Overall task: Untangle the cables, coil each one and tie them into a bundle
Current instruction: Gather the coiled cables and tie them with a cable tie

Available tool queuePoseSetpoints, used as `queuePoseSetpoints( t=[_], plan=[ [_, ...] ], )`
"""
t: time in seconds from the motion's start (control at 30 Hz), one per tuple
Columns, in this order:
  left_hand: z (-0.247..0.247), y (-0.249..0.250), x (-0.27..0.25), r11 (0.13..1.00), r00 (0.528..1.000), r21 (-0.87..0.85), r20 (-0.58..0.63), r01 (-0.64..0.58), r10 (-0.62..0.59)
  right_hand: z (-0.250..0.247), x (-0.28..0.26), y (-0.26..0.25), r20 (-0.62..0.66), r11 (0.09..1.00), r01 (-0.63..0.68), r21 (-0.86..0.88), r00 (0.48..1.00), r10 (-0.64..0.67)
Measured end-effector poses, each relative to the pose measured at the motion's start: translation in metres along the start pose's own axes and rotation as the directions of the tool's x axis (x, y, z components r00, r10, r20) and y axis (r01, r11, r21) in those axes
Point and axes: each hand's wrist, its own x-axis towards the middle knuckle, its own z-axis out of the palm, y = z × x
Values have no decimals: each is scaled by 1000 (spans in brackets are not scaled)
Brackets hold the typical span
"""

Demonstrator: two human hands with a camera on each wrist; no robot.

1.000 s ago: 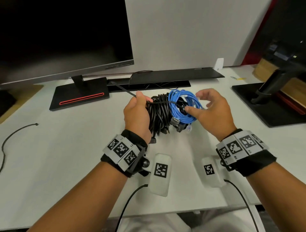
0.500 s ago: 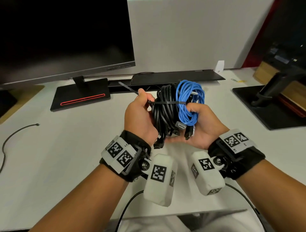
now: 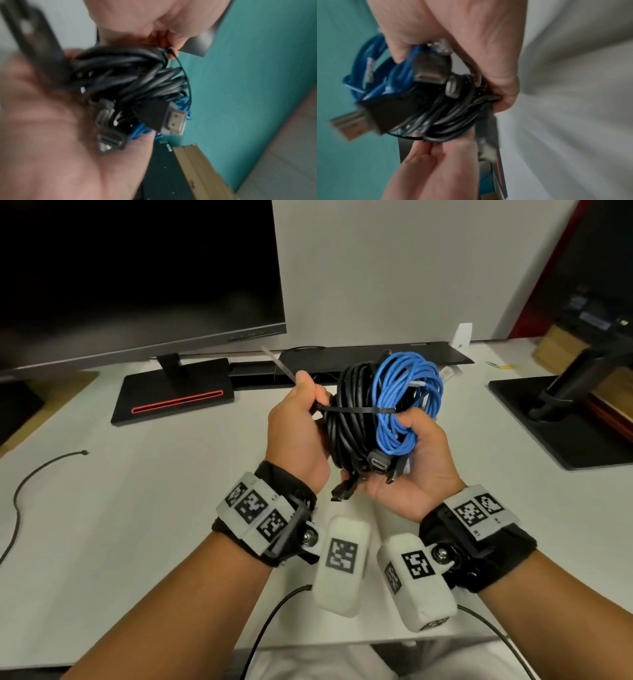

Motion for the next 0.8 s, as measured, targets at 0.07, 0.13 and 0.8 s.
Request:
queuePoseSetpoints(
  t=[0.07,0.13,0.8],
  plan=[
    [-5,-1,2,953,992,280,-19,-117,127,2,1,-8,-115,995,24,-93,993,-34],
    [-11,-6,1,834,968,504,13,-224,252,1,3,-20,-261,966,21,-259,961,-91],
    [-22,-14,10,630,857,582,367,-514,361,-8,30,-47,-567,655,-324,-683,800,-194]
  ],
)
